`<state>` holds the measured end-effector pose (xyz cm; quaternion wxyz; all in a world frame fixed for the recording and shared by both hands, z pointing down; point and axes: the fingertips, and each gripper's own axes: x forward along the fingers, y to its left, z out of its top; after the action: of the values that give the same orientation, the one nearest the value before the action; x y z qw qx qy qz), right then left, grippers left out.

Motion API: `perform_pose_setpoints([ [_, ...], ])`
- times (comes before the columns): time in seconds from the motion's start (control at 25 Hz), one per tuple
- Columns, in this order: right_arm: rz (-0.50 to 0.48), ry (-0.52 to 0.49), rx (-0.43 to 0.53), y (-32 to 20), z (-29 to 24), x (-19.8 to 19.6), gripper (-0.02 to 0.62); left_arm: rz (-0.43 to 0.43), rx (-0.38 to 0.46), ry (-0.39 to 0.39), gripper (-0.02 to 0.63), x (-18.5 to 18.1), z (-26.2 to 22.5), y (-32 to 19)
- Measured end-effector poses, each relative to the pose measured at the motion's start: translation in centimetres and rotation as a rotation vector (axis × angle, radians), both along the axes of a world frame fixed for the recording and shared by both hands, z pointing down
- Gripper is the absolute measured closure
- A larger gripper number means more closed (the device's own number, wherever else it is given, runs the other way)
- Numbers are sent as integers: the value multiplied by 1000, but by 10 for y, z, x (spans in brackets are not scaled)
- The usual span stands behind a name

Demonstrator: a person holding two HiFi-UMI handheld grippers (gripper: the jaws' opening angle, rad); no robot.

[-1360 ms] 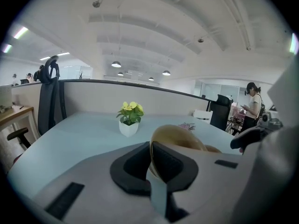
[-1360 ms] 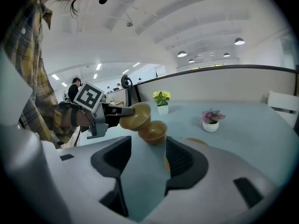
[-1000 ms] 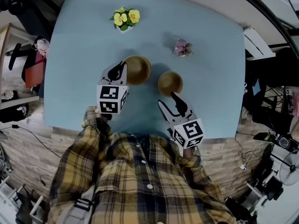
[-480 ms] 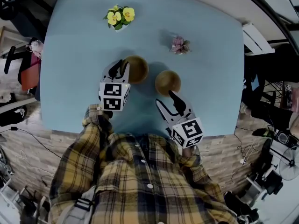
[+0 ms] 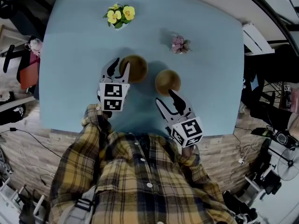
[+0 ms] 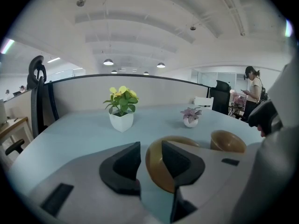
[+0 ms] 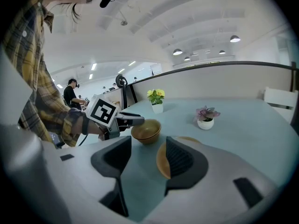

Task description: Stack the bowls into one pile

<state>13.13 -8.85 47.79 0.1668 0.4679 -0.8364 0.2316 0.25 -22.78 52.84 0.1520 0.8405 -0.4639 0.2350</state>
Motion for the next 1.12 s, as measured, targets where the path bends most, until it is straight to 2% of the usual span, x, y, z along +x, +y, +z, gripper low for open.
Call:
perform_pose_setpoints([
  [0.32,12,14,29,-9,-6,7,357,-18,55,19,483,-11,-27,8],
  [0.72,64,45,71,-25,-15,33,357,26,66,56,558,-13,-57,50],
  [1.12,160,89,13,-33,15,69,357,73,53,110,614,-2,-74,82],
])
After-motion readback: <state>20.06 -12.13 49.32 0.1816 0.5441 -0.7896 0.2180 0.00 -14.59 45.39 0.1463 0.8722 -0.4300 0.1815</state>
